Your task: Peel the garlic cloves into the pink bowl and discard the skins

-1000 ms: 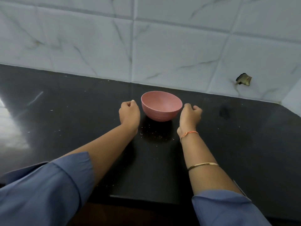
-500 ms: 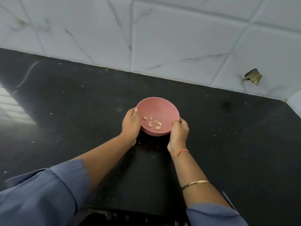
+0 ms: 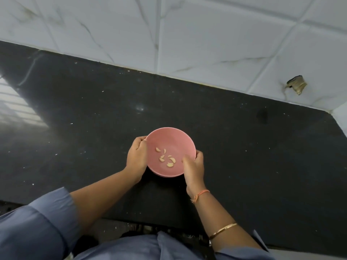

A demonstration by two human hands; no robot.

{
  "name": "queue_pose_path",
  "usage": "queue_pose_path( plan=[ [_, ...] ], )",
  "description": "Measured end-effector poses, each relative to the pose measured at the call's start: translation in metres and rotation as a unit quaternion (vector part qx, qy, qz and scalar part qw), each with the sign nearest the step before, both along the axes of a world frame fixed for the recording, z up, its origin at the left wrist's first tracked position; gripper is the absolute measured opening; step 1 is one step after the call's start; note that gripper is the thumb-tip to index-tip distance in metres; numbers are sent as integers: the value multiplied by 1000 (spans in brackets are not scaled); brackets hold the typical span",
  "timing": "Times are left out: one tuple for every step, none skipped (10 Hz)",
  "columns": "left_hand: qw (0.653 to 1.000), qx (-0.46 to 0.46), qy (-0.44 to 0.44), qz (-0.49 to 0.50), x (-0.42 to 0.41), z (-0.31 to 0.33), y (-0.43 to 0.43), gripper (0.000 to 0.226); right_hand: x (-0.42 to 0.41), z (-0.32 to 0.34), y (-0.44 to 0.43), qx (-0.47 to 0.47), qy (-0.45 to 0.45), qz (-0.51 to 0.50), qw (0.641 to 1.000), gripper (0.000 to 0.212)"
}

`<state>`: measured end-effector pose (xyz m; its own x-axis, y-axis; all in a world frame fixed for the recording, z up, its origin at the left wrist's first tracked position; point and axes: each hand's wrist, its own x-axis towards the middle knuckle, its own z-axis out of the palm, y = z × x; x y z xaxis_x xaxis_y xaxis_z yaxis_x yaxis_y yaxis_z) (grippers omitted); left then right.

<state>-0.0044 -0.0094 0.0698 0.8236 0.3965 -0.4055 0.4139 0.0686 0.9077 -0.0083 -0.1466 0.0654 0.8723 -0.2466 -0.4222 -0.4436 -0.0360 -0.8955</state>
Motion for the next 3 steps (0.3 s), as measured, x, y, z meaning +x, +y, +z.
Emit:
queue_pose_path(
  plan=[
    [1000,17,6,-25,4,2,4,30,8,1,-4,7,-58,-41,997,16],
    [999,38,3,-29,10,3,16,54,19,8,-13,15,-96,-131,987,24],
    [996,86,-25,-18,20,14,24,54,34,20,-17,-23,-142,-164,976,26]
  ],
)
